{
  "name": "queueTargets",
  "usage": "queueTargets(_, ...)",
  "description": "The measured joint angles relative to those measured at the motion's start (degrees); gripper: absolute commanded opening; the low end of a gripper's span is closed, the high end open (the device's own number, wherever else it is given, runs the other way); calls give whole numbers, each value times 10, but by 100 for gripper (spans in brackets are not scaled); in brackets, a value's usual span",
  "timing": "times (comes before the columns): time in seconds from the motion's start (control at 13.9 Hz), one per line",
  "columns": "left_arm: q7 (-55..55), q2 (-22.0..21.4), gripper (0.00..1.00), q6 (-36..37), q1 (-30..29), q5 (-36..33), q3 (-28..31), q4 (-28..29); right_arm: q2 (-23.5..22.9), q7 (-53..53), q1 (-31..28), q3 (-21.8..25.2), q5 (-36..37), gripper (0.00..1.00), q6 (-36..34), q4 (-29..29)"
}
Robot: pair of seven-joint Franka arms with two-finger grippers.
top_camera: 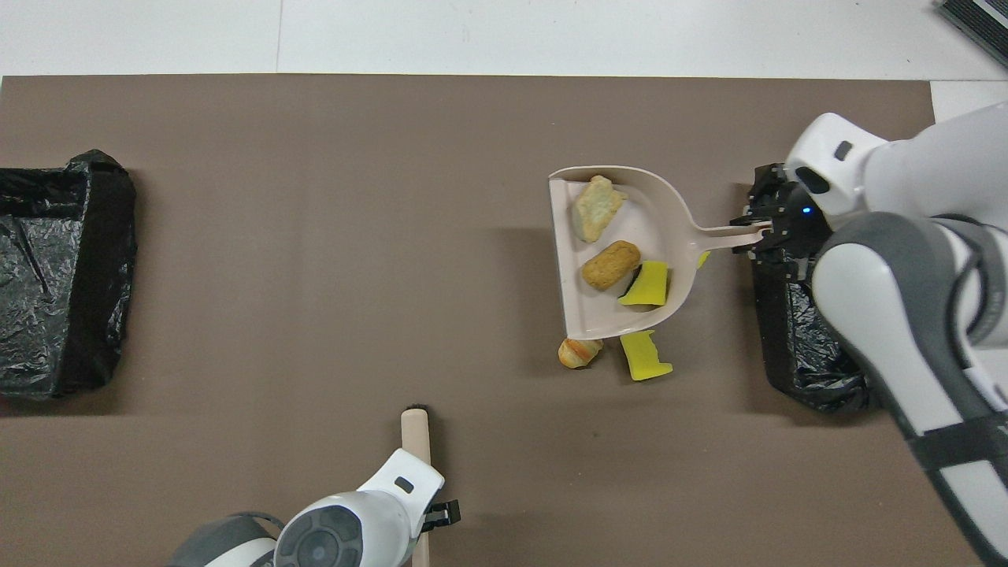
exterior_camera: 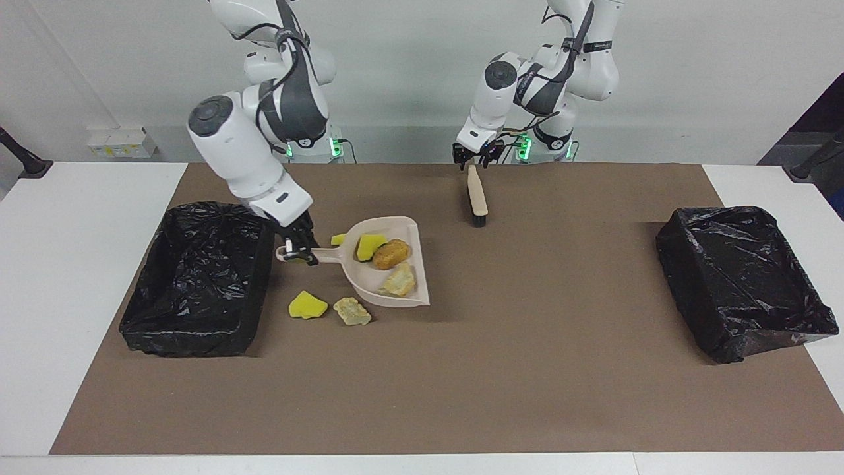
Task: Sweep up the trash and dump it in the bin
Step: 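Carry the loaded dustpan with the right gripper to the nearby bin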
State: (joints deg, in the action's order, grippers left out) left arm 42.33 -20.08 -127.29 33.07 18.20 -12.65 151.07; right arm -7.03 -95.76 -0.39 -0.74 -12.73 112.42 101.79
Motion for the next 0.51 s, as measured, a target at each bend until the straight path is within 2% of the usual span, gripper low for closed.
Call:
queueTargets(0.29, -97, 17, 100, 41, -114, -14, 3, -71, 5, -104, -137, 3, 0, 0, -30, -7)
queueTargets(0.51, -146, 58, 100, 94, -191, -60, 5, -160, 5, -162, -237, 6, 6, 0, -34, -20)
